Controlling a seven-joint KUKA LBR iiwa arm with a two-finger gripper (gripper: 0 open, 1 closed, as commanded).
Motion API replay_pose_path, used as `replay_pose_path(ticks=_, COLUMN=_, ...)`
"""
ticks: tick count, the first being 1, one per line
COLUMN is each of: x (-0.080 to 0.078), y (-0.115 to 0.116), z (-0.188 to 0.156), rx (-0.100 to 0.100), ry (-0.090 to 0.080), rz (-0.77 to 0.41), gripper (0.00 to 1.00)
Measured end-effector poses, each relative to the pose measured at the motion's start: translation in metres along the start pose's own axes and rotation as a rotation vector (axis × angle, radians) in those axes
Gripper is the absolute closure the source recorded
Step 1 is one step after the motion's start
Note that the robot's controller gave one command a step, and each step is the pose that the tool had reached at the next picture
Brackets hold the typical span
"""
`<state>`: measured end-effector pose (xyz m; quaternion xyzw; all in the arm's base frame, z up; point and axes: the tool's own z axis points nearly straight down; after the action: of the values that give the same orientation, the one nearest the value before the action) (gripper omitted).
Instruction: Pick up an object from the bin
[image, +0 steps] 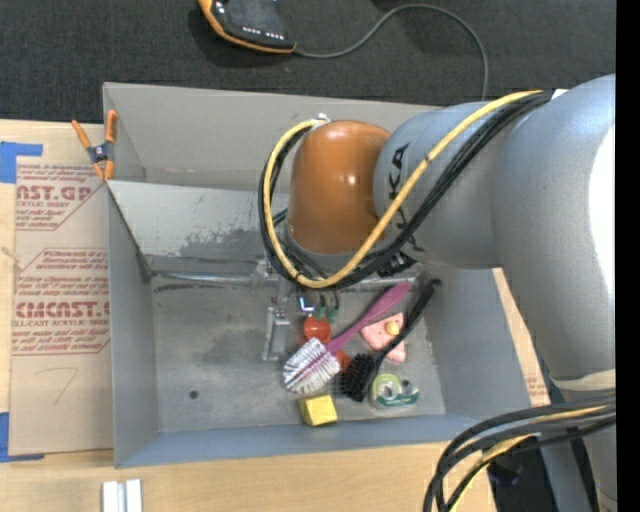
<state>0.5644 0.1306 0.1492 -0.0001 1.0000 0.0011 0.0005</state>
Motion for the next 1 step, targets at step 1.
replay_pose_path(ticks=1, x=0.0000, y=0.0000, z=0.0000, rx=0.000, ry=0.000, rz=0.000, gripper=0.00)
